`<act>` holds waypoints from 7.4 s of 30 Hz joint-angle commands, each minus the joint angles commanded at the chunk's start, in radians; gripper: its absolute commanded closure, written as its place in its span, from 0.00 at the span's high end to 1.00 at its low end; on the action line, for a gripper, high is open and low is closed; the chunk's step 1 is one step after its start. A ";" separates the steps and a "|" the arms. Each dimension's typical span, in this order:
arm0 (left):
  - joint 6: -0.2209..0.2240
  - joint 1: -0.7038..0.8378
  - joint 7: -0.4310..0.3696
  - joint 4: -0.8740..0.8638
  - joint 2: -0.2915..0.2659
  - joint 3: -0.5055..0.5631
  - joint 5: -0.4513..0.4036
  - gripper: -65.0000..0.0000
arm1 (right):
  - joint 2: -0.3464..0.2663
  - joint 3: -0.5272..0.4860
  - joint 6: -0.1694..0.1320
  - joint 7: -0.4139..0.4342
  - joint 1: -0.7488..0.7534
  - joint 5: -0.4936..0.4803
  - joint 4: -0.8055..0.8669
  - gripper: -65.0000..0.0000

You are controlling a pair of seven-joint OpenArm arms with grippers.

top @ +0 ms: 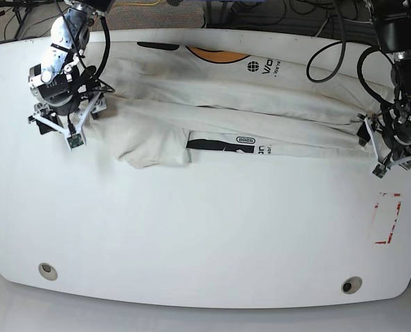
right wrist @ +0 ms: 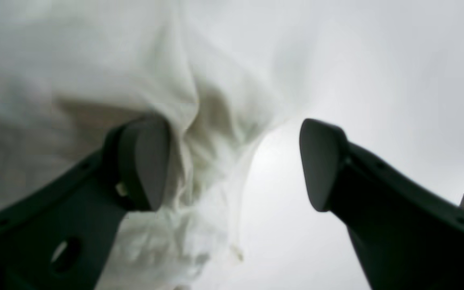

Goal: Layout the t-shirt on the table in an organized manner, then fold the t-shirt properly
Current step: 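Open both grippers and regrip the folded t-shirt ends, then tuck the folded end with the right gripper and smooth the fold, then pinch the folded t-shirt ends with both grippers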

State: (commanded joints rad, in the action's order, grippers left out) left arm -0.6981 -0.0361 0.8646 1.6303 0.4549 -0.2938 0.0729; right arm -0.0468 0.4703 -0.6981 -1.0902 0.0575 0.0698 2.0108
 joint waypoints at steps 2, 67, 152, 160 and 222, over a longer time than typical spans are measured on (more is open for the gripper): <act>0.000 0.000 0.000 0.038 0.002 0.000 0.000 0.69 | 0.018 0.000 0.000 0.000 -0.034 -0.002 -0.008 0.74; 0.000 0.064 0.000 0.143 -0.043 0.008 -0.009 0.69 | 0.044 -0.003 0.000 -0.264 0.000 -0.749 -0.074 0.00; 0.000 0.084 -0.002 0.199 -0.157 -0.017 0.002 0.69 | -0.276 -0.157 0.000 -0.259 0.147 -1.106 -0.077 0.50; 0.000 0.138 -0.002 0.222 -0.255 -0.040 -0.002 0.69 | -0.272 -0.040 0.000 -0.259 0.193 -0.993 -0.072 0.12; 0.000 0.032 0.288 0.008 -0.213 -0.393 0.292 0.70 | -0.249 -0.097 0.000 0.201 0.028 -0.216 -0.514 0.12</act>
State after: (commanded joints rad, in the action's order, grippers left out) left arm -0.6981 -0.0038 1.1531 1.6379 0.2417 -0.6866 0.3644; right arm -0.2954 0.3736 -0.6981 -0.8892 0.0852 -0.1465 1.4968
